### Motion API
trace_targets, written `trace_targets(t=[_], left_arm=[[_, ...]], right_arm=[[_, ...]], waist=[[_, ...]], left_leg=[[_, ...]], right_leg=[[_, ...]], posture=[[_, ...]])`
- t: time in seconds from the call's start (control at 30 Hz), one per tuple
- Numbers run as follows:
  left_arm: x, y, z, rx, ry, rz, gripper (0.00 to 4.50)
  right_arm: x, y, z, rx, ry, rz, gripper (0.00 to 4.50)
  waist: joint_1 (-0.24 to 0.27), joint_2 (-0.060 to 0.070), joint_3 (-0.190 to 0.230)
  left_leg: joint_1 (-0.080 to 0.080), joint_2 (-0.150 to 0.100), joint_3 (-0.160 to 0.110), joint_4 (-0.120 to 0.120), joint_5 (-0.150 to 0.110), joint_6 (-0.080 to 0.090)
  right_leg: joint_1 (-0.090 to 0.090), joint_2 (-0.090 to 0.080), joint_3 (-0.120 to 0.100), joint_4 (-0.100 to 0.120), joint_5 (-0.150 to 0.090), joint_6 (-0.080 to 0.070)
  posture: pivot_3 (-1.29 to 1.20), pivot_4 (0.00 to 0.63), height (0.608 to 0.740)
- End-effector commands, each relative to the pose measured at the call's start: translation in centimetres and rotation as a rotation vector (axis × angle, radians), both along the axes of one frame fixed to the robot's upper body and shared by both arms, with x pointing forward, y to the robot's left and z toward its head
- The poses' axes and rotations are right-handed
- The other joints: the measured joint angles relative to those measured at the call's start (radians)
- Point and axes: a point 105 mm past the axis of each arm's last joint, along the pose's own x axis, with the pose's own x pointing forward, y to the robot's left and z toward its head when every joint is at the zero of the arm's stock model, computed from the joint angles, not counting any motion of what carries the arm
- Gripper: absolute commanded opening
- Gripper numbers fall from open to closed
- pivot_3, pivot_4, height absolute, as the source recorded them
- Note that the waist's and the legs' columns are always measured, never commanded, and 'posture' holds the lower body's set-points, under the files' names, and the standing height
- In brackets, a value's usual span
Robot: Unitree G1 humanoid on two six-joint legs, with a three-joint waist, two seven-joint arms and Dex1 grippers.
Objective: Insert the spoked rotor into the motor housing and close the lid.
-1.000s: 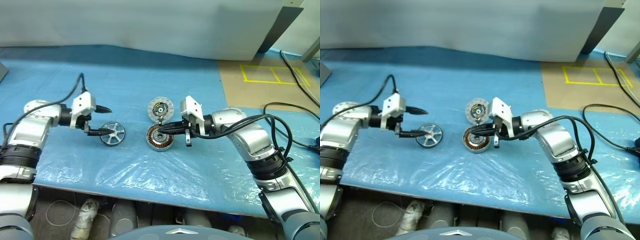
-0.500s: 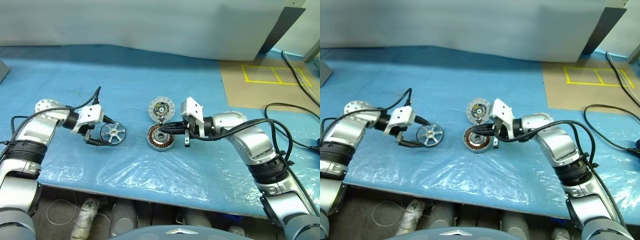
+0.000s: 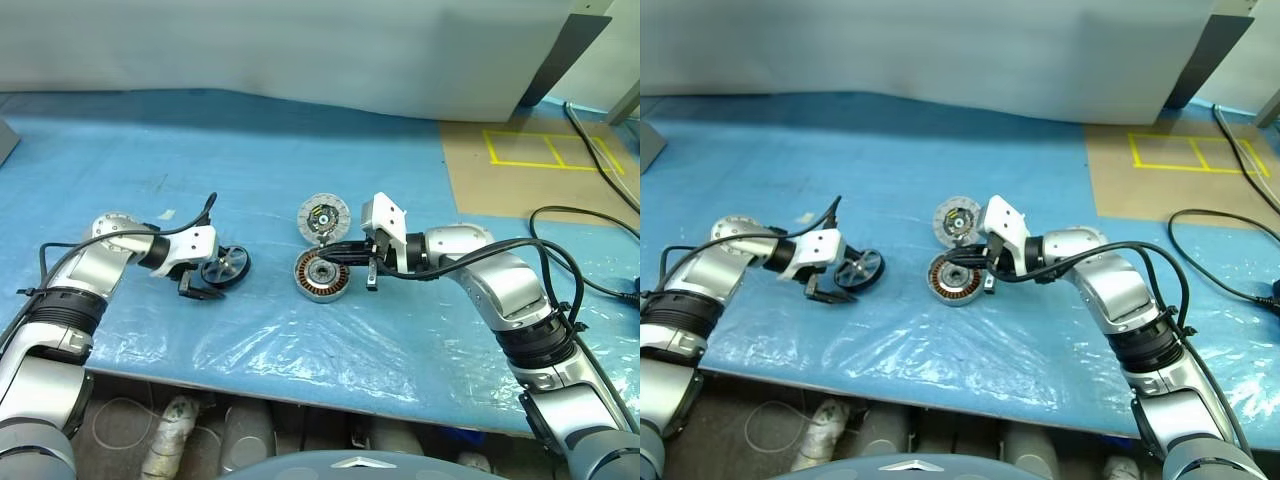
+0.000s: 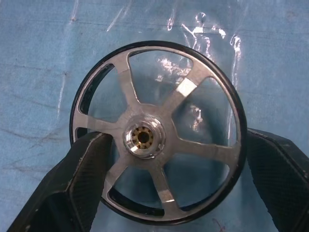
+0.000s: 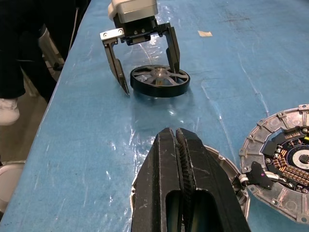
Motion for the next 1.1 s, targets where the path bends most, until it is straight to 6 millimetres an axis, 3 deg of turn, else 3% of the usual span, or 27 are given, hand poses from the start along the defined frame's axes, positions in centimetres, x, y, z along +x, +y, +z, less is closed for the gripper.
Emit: trace_targets(t=[0.03, 0.13, 0.37, 0.5, 0.73, 0.77, 0.87, 1.1], left_arm=[[-0.1, 0.4, 0.4, -0.006, -0.020, -0.012, 4.02], [-0.2, 0.4, 0.4, -0.019, -0.024, -0.019, 3.47], [-0.5, 0.0, 0.2, -0.041, -0.037, -0.034, 3.45], [-0.2, -0.6, 1.3, -0.123, -0.078, -0.021, 3.45], [-0.8, -0.1, 1.3, -0.126, -0.075, -0.022, 3.45], [-0.4, -0.2, 1.6, -0.132, -0.104, -0.010, 3.16], [0.4, -0.9, 3.3, -0.217, -0.165, 0.023, 3.16], [-0.9, -3.8, 5.6, -0.415, -0.200, -0.017, 3.16]], right_arm=[[-0.2, 0.1, 0.7, 0.016, -0.040, 0.005, 0.00], [-0.1, 0.1, 0.7, 0.014, -0.044, -0.001, 0.00], [0.1, 0.1, 0.7, 0.014, -0.054, -0.009, 0.00], [0.2, -0.1, 0.7, 0.013, -0.056, -0.016, 0.00], [0.4, -0.4, 0.5, 0.013, -0.053, -0.036, 0.00], [0.4, -0.4, 0.5, 0.011, -0.054, -0.035, 0.00], [0.4, -0.6, 0.6, 0.008, -0.057, -0.035, 0.00], [0.9, -2.3, 1.6, 0.047, -0.063, -0.110, 0.00]], waist=[[0.000, 0.000, 0.000], [0.000, 0.000, 0.000], [-0.001, 0.000, 0.000], [0.000, 0.000, 0.000], [0.000, 0.000, 0.000], [0.000, 0.000, 0.000], [0.000, 0.000, 0.000], [0.001, 0.000, 0.000]], left_leg=[[0.000, 0.000, 0.000, 0.000, 0.000, 0.000], [0.000, 0.000, 0.000, 0.000, 0.000, 0.000], [0.000, 0.000, 0.000, 0.000, 0.000, 0.000], [0.000, 0.000, 0.000, 0.000, 0.000, 0.000], [0.000, 0.000, 0.000, 0.000, 0.000, 0.000], [0.000, 0.000, 0.000, 0.000, 0.000, 0.000], [0.000, 0.000, 0.000, 0.000, 0.000, 0.000], [0.000, 0.000, 0.000, 0.000, 0.000, 0.000]], right_leg=[[0.000, 0.000, 0.000, 0.000, 0.000, 0.000], [0.000, 0.000, 0.000, 0.000, 0.000, 0.000], [0.000, 0.000, 0.000, 0.000, 0.000, 0.000], [0.000, 0.000, 0.000, 0.000, 0.000, 0.000], [0.000, 0.000, 0.000, 0.000, 0.000, 0.000], [0.000, 0.000, 0.000, 0.000, 0.000, 0.000], [0.000, 0.000, 0.000, 0.000, 0.000, 0.000], [0.000, 0.000, 0.000, 0.000, 0.000, 0.000]], posture=[[0.00, 0.150, 0.740], [0.00, 0.150, 0.740], [0.00, 0.150, 0.740], [0.00, 0.150, 0.740], [0.00, 0.150, 0.740], [0.00, 0.150, 0.740], [0.00, 0.150, 0.740], [0.00, 0.150, 0.740]])
